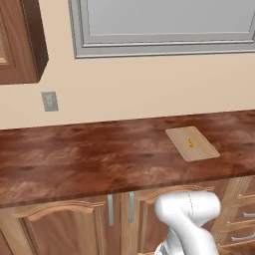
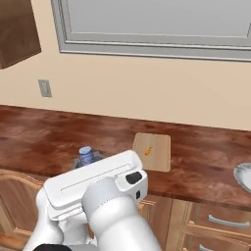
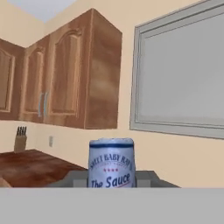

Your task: Pick the shrimp from the plate and place it on the cutting board. Then pick the condiment bottle from the cabinet and place it next to the cutting board.

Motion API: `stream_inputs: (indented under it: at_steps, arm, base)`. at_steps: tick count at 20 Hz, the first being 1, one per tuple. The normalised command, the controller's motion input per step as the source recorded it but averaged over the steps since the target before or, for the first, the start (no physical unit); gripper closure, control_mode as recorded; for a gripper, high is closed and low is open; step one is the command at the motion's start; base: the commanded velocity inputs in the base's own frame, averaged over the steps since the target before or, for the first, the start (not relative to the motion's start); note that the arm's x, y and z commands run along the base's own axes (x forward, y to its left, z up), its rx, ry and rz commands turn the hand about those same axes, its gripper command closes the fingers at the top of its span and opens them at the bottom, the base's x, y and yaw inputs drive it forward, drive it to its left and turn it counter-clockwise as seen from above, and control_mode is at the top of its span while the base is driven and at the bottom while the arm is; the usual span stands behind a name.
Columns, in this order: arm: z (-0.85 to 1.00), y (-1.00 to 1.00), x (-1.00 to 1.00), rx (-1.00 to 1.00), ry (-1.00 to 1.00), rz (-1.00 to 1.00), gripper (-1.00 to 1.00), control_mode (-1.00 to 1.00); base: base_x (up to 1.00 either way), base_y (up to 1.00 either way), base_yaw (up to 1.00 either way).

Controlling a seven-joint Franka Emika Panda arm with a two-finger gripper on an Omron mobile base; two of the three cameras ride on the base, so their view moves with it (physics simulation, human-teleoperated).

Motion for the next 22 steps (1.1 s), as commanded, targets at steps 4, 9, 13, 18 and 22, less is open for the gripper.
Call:
stream_inputs:
  at_steps: [4, 9, 13, 18, 22]
  arm:
    - [-0.14, 0.04, 0.07, 0.24, 0.00, 0.00, 1.00, -1.00]
    - [-0.14, 0.12, 0.11, 0.20, -0.03, 0.00, 1.00, -1.00]
    - [-0.23, 0.22, 0.21, 0.16, -0.06, 0.00, 1.00, -1.00]
    - [-0.35, 0.19, 0.33, 0.08, -0.10, 0.00, 1.00, -1.00]
    - [-0.41, 0.10, 0.36, 0.01, -0.17, 0.00, 1.00, -1.00]
  base:
    - [0.00, 0.00, 0.00]
    - [0.00, 0.00, 0.00]
    - [0.00, 0.00, 0.00]
    - [0.00, 0.00, 0.00]
    - [0.00, 0.00, 0.00]
